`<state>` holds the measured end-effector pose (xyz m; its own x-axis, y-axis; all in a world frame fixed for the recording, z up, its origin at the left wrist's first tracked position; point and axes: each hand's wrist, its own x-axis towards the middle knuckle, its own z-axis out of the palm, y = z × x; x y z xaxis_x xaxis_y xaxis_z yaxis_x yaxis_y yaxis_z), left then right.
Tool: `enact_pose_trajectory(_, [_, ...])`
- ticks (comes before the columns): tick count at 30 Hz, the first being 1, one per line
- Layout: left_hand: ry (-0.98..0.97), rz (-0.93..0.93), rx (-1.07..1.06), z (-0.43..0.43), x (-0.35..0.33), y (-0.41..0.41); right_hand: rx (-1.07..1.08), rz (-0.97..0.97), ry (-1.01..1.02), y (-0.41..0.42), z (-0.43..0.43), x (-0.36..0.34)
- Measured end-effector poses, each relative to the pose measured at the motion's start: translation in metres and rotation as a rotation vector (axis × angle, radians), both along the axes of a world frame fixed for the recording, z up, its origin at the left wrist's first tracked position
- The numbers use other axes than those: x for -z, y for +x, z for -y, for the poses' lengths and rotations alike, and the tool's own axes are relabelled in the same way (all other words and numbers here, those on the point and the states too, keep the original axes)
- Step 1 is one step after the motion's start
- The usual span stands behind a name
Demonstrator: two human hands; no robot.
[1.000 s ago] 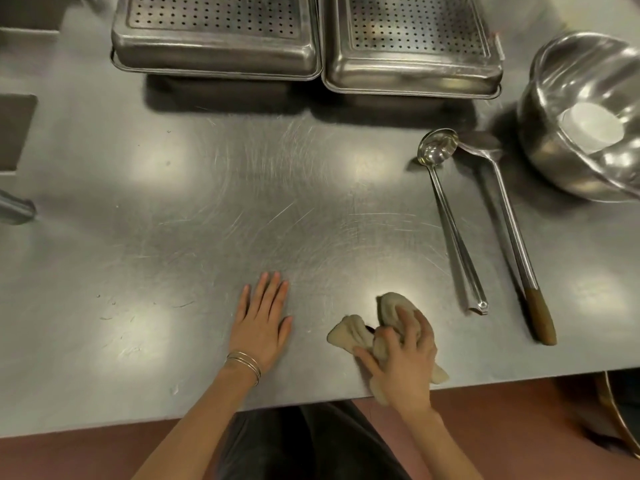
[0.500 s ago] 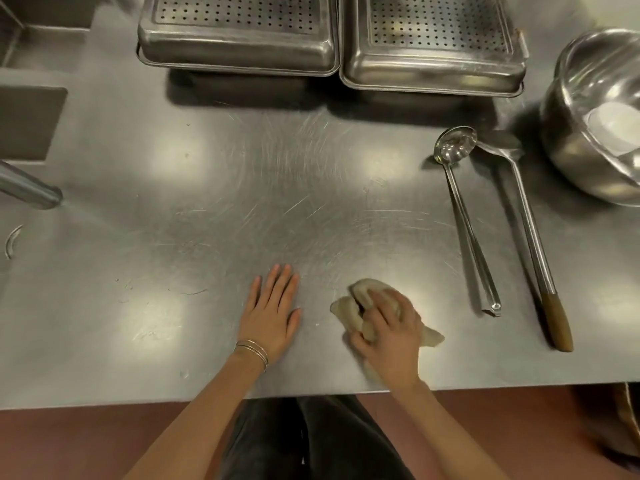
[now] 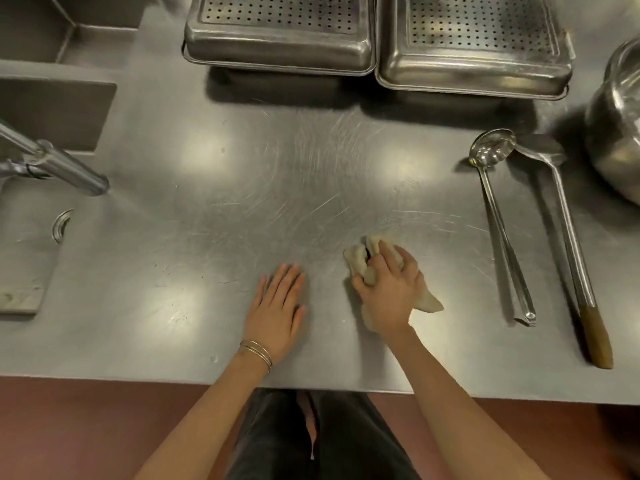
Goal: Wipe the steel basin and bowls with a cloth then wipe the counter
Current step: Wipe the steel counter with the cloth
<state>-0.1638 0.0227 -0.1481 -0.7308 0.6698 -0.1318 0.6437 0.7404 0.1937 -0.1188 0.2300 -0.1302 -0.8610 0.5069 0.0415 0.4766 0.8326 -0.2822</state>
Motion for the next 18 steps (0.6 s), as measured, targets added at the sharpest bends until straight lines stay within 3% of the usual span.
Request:
enact_pose_trajectory(4, [-0.013, -0.024, -0.034, 0.059, -0.001, 0.001, -0.414, -0.078, -0.007, 0.069, 0.046, 0.008])
enact_pose_trajectory(6, [-0.044, -0.016, 0.035, 0.072, 0.001, -0.003, -0.49, -0.107, 0.041, 0.095, 0.035, 0.009])
enact_pose_trajectory(8, [-0.027, -0.026, 0.068, 0.078, -0.003, -0.011, -0.357, -0.021, 0.059, 0.092, 0.023, 0.007])
enact_pose_trajectory(12, [0.077, -0.025, -0.094, 0.128, -0.022, -0.028, 0.159, 0.1, -0.008, 0.02, 0.059, -0.002])
enact_pose_trajectory(14, [0.073, -0.025, -0.111, 0.174, -0.022, -0.03, 0.16, 0.085, -0.002, -0.011, 0.099, -0.004])
enact_pose_trajectory(18, [0.001, 0.004, -0.017, 0.235, 0.001, -0.035, -0.088, 0.01, 0.072, -0.014, 0.191, 0.004])
